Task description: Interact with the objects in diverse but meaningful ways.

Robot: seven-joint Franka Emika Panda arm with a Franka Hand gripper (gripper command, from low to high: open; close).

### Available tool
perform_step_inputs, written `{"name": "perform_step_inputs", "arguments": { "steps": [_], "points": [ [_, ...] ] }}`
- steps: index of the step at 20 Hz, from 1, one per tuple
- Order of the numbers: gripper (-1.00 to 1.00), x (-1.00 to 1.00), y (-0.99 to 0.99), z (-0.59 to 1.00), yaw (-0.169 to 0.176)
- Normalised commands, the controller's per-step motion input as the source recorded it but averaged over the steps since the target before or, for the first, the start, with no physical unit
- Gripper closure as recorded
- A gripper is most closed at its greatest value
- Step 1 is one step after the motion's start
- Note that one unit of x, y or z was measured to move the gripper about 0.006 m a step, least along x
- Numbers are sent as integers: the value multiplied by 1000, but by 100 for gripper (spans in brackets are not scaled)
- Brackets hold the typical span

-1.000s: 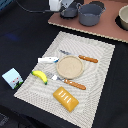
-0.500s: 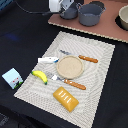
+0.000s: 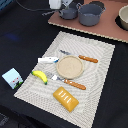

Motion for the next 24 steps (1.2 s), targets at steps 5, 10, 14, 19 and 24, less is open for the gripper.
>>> {"name": "perform_step_inputs", "arguments": {
  "steps": [5, 10, 14, 19, 24],
  "points": [
    [-100, 293, -810, 530, 0],
    [-100, 253, -758, 327, 0],
    [-100, 174, -769, 202, 0],
    [-100, 144, -766, 91, 0],
    [-100, 151, -744, 9, 0]
  ]
}}
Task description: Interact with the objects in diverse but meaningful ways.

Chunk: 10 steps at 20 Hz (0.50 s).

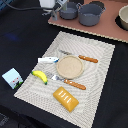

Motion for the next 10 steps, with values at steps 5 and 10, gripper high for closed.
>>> {"name": "perform_step_inputs", "arguments": {
  "steps": [5, 10],
  "points": [
    [-100, 171, -738, -29, 0],
    [-100, 181, -756, -38, 2]
  ]
}}
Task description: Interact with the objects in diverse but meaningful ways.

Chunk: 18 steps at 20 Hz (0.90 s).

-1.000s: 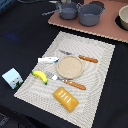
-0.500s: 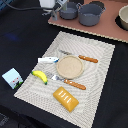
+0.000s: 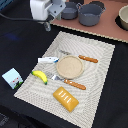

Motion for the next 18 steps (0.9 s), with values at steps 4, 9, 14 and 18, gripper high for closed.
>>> {"name": "perform_step_inputs", "arguments": {
  "steps": [4, 9, 14, 18],
  "points": [
    [-100, 219, -722, -60, 23],
    [-100, 307, -634, -69, 61],
    [-100, 417, -621, -2, 66],
    [-100, 472, -611, -45, 47]
  ]
}}
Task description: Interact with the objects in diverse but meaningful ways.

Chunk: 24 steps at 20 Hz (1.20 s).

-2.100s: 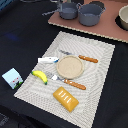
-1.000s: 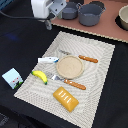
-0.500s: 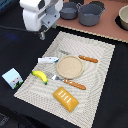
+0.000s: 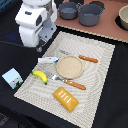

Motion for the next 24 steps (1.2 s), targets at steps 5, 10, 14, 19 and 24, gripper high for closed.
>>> {"name": "perform_step_inputs", "arguments": {
  "steps": [5, 10, 14, 19, 24],
  "points": [
    [-100, 299, -271, -181, 73],
    [-100, 230, 15, -212, 60],
    [-100, 87, 161, -123, 55],
    [-100, 75, 50, -171, 52],
    [-100, 125, -42, -254, 28]
  ]
}}
